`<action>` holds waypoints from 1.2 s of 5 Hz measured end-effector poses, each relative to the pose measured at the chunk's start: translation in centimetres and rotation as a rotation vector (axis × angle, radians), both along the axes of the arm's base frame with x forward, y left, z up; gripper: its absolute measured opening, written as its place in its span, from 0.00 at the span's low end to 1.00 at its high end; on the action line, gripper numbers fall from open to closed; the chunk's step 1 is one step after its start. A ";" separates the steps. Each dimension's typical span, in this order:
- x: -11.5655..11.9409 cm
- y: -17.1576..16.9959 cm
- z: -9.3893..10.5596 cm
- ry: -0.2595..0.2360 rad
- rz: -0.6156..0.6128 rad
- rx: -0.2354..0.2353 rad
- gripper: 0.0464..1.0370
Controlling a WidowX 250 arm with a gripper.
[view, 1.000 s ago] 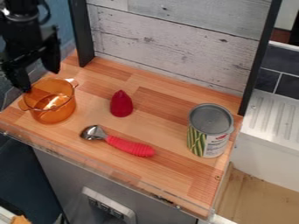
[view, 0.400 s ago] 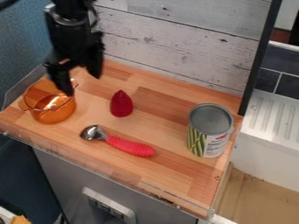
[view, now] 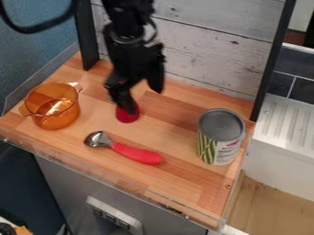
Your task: Move the can to the top left of the table
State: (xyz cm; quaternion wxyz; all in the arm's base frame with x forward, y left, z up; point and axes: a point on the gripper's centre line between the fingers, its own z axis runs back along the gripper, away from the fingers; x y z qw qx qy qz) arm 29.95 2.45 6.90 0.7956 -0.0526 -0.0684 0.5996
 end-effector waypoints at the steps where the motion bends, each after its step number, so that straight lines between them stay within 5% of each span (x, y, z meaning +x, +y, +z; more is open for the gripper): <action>1: 0.1 -4.2 -0.3 0.004 -0.066 -0.006 0.96; 3: 0.7 -10.3 -0.4 -0.014 -0.224 -0.057 0.96; 4: 1.1 -13.2 -0.3 -0.019 -0.321 -0.037 0.96; 6: 1.0 -16.9 -2.8 0.069 -0.443 -0.034 0.96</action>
